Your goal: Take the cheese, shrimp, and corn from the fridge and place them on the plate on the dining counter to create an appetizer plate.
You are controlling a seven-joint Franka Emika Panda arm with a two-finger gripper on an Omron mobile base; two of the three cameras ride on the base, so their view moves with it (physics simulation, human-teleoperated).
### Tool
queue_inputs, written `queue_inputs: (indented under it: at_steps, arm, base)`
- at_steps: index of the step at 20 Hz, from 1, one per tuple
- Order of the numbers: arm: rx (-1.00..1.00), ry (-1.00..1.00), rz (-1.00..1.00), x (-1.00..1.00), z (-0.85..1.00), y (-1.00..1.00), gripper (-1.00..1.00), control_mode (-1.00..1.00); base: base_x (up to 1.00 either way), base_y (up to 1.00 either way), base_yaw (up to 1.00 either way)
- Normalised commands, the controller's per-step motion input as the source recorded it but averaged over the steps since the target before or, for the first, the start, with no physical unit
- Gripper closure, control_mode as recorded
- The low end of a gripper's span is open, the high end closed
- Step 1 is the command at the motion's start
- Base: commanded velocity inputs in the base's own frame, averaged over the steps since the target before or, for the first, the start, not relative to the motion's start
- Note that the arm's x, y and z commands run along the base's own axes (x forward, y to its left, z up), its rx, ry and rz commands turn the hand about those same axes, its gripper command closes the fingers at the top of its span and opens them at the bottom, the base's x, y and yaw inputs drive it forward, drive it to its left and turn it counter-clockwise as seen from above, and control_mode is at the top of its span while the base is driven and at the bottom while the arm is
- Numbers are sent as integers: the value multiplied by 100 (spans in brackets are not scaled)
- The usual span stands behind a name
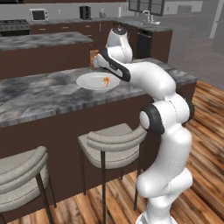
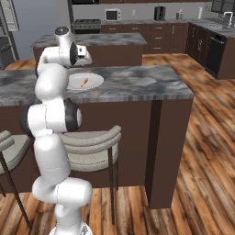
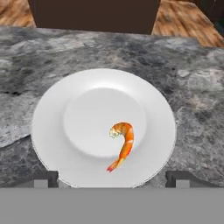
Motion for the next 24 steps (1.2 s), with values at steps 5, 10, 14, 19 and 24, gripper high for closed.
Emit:
queue_inputs:
  at_steps: [5, 10, 14, 19, 24]
  arm:
    - [0, -21, -11, -100, 38, -1, -100, -100]
    - [1, -15, -13, -100, 0, -20, -100, -100]
    - [6, -9, -7, -100, 0, -53, -100, -100]
    - [11, 0, -1, -100, 4, -59, -100, -100]
    - [7, 6, 0, -85, 2, -45, -100, -100]
  base:
    - [0, 0, 0]
    - [0, 0, 0]
    - [0, 0, 0]
    - [0, 0, 0]
    - [0, 0, 0]
